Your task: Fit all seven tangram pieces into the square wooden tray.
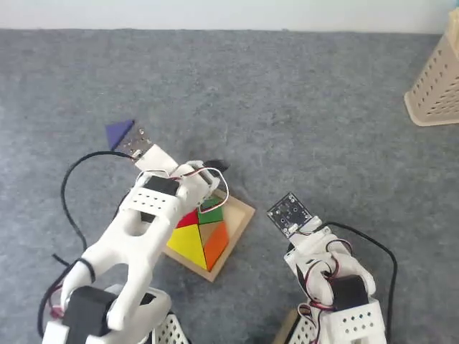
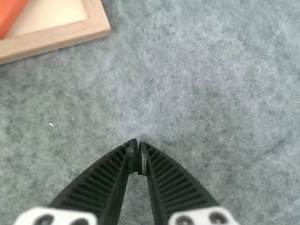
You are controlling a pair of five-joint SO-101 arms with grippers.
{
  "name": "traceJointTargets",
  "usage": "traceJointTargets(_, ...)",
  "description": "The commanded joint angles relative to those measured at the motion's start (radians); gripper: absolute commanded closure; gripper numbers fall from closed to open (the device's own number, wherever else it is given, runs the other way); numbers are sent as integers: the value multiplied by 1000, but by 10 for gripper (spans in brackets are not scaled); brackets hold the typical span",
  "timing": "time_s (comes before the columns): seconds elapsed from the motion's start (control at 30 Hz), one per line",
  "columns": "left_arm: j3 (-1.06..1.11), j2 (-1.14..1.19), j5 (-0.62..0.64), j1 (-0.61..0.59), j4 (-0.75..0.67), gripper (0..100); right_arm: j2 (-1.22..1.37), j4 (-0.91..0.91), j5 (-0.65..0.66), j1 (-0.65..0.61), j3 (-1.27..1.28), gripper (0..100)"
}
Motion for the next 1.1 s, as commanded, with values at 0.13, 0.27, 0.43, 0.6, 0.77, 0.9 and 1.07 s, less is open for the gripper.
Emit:
traceJointTargets(0.13,-73,-48,-64,-60,8,610,-15,5,-6,1,18,991)
traceJointTargets(0.27,-183,-48,-222,-172,8,610,-15,5,-6,1,18,991)
traceJointTargets(0.43,-220,-46,-608,-292,31,610,-15,5,-6,1,18,991)
traceJointTargets(0.6,-245,-34,-1045,-258,137,690,-15,5,-6,1,18,991)
traceJointTargets(0.77,-369,-6,-1108,-255,285,774,-15,5,-6,1,18,991)
traceJointTargets(0.9,-397,0,-1220,-215,305,828,-15,5,-6,1,18,991)
traceJointTargets(1.07,-380,9,-1300,-173,276,910,-15,5,-6,1,18,991)
